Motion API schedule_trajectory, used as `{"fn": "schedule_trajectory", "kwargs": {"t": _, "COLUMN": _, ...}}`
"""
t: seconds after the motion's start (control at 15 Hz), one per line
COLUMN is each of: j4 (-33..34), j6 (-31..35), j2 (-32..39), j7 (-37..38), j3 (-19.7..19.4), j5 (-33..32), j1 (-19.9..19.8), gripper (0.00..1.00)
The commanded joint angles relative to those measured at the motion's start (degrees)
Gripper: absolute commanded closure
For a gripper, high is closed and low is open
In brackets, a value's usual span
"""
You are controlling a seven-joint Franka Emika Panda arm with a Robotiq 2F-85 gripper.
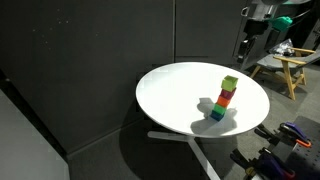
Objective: Put the grey block on top of the yellow block on the pile
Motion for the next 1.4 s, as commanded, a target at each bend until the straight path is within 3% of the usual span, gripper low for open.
{"fn": "schedule_trajectory", "kwargs": {"t": 0.0, "j4": 0.96, "j6": -1.47, "j2": -0.72, "j7": 0.20, "j3": 0.45, "j5": 0.41, "j1": 0.69, "gripper": 0.69}}
{"fn": "schedule_trajectory", "kwargs": {"t": 1.33, "j4": -1.35, "j6": -0.82, "j2": -2.69, "j7": 0.11, "j3": 2.80, "j5": 0.03, "j1": 2.95, "gripper": 0.69}}
